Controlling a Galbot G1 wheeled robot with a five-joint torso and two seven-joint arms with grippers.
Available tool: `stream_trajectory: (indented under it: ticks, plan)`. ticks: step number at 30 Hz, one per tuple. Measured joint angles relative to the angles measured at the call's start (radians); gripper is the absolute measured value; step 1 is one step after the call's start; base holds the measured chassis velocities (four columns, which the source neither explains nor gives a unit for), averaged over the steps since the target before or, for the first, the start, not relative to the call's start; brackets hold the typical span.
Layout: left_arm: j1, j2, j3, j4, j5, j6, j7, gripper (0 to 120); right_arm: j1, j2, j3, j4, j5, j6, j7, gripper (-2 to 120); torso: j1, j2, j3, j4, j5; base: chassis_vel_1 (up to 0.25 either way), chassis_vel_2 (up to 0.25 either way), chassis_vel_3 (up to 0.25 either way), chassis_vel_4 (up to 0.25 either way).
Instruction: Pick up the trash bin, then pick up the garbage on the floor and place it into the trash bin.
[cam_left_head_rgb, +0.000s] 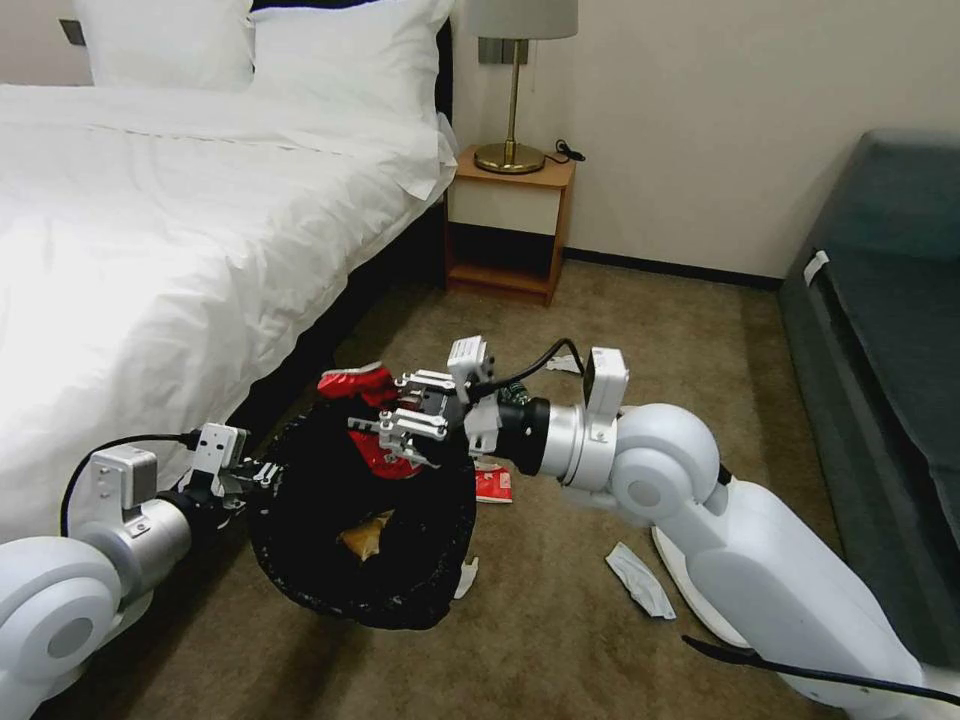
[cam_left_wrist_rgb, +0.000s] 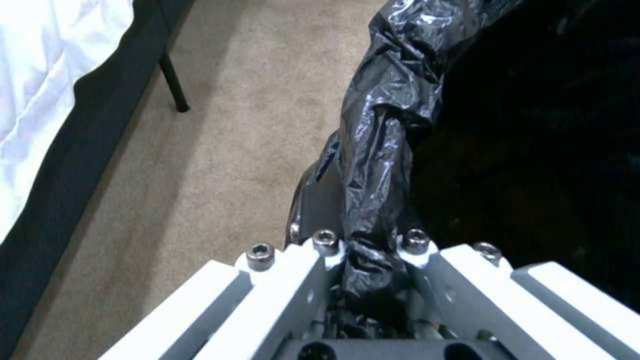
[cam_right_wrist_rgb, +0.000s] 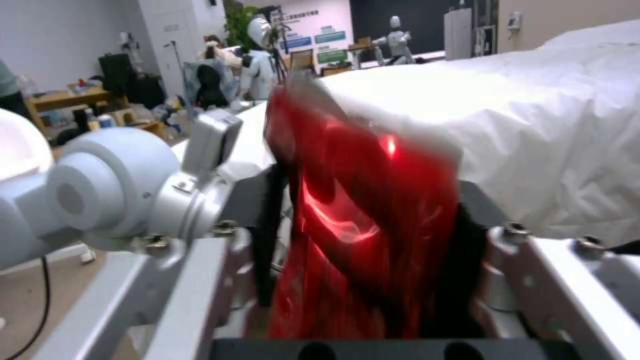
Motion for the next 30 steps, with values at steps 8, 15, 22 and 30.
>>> stream_trajectory:
  ticks: [8, 15, 22, 30]
  plan:
    - [-0.001, 0.003, -0.001, -0.001, -0.001, 0.0, 0.005, 1, -0.009, 0.003, -0.012, -0.025, -0.033, 0.013, 0.011, 82, 0.0, 0.0, 0.0, 0.0, 0.0, 0.0, 0.0, 0.0, 0.0]
    - [0.002, -0.001, -0.002, -0.002, -0.001, 0.0, 0.007, 1, -0.008, 0.011, -0.014, -0.019, -0.076, 0.033, 0.019, 99, 0.0, 0.0, 0.0, 0.0, -0.0001, 0.0, 0.0, 0.0, 0.0]
    - [-0.001, 0.0, -0.002, 0.0, -0.002, 0.0, 0.009, 1, -0.01, 0.013, -0.012, -0.012, -0.083, 0.035, 0.02, 100, 0.0, 0.0, 0.0, 0.0, 0.0, 0.0, 0.0, 0.0, 0.0]
    - [-0.004, -0.007, -0.003, 0.008, -0.001, 0.0, 0.01, 1, 0.012, 0.016, 0.077, 0.049, 0.0, 0.028, 0.085, 100, 0.0, 0.0, 0.0, 0.0001, 0.0, 0.0, 0.0, 0.0, 0.0]
